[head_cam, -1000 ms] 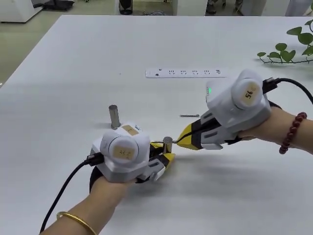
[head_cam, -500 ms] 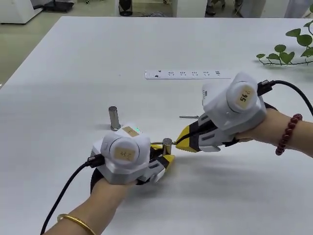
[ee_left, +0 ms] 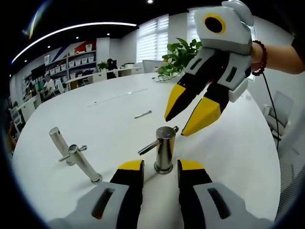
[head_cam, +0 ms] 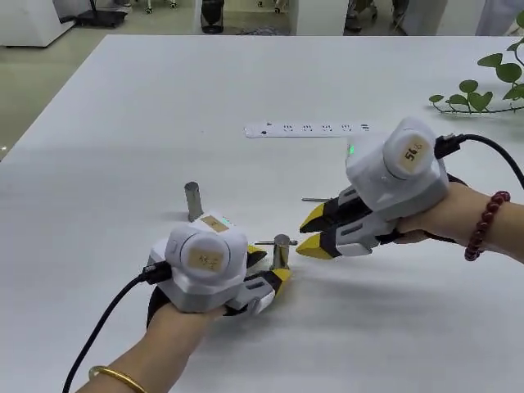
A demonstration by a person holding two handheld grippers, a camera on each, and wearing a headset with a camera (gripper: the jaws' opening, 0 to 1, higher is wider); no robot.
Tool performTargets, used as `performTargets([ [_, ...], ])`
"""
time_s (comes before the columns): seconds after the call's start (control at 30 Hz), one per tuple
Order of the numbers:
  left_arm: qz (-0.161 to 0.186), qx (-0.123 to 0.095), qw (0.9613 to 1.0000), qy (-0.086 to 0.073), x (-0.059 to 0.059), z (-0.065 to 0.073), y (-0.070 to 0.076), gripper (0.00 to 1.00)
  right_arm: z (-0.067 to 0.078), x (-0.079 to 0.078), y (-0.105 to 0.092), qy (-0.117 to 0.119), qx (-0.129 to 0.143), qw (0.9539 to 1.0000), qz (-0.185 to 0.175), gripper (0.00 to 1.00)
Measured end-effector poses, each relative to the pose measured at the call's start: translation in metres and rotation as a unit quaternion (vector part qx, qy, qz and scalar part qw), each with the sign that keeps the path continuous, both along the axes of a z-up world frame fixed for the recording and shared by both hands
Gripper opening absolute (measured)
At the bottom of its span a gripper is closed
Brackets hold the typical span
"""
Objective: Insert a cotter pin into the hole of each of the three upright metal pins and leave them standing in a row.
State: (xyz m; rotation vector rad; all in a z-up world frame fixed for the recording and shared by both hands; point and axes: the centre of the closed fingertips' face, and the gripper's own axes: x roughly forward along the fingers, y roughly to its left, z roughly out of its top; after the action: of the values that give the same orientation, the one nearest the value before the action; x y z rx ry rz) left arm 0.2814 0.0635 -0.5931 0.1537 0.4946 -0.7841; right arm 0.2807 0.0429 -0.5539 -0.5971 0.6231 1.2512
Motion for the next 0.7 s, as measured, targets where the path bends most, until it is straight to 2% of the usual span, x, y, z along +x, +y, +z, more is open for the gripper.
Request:
performTargets([
  [0.13,0.006,0.0,1.0,0.001,-0.005,0.004,0.007,0.32,0.005,-0.001,0.006,0.02,0.027,0.9993,-0.019,0.16],
  [0.27,0.013,-0.016,0.9998,0.004,-0.008,0.01,0.014,0.35,0.005,-0.002,0.012,0.033,0.04,0.9983,-0.028,0.17],
  [0.37,0.015,-0.019,0.9997,0.003,-0.009,0.015,0.018,0.38,0.003,-0.004,0.017,0.035,0.042,0.9981,-0.028,0.18],
  [0.47,0.02,-0.033,0.9993,0.0,-0.011,0.023,0.02,0.42,0.001,-0.006,0.022,0.041,0.044,0.9978,-0.027,0.19],
  [0.7,0.019,-0.033,0.9993,-0.004,-0.014,0.028,0.027,0.48,-0.01,-0.009,0.029,0.049,0.039,0.9979,-0.017,0.18],
])
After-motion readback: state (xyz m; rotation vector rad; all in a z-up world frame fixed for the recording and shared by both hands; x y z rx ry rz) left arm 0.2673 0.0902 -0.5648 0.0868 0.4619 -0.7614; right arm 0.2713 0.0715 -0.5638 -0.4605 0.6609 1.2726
